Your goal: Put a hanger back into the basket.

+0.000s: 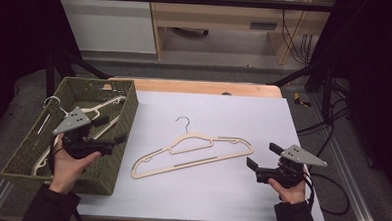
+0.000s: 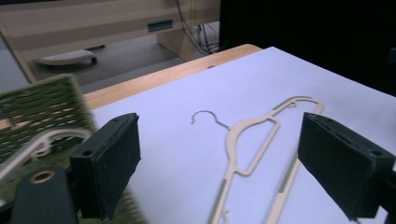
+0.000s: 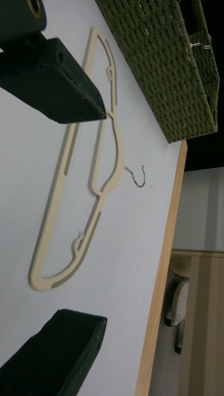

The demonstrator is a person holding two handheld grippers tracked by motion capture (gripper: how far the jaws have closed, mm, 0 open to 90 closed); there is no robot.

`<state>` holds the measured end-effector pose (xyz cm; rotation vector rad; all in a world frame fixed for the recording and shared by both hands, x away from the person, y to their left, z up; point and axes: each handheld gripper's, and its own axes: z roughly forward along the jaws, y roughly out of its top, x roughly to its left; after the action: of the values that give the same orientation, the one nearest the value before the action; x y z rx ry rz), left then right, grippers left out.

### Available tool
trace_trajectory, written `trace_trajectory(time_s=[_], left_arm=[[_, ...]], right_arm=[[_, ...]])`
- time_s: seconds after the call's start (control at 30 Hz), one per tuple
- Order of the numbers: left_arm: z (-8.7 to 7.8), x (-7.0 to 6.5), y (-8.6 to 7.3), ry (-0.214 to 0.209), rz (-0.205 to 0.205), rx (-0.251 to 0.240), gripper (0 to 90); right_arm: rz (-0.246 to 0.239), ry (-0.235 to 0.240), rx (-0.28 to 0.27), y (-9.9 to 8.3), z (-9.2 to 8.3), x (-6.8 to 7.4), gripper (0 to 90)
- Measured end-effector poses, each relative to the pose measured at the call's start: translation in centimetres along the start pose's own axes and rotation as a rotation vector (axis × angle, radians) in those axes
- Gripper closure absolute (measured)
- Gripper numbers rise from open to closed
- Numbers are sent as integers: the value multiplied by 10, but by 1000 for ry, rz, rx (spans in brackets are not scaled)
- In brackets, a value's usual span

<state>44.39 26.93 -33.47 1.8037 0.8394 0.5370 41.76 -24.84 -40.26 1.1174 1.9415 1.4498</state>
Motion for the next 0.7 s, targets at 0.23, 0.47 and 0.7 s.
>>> trace_trajectory(time_s=[0.23,0.47,0.7], left_arm=[[28,-27,-3,-53,35,44,128],[53,-49,-8,-81,82,98,128],[81,-50,-19,-76,63,158,134]], right_arm=[[0,-1,1,0,0,0,36],[-3,2,3,0,0,1,35],[-2,3,1,0,0,0,35]])
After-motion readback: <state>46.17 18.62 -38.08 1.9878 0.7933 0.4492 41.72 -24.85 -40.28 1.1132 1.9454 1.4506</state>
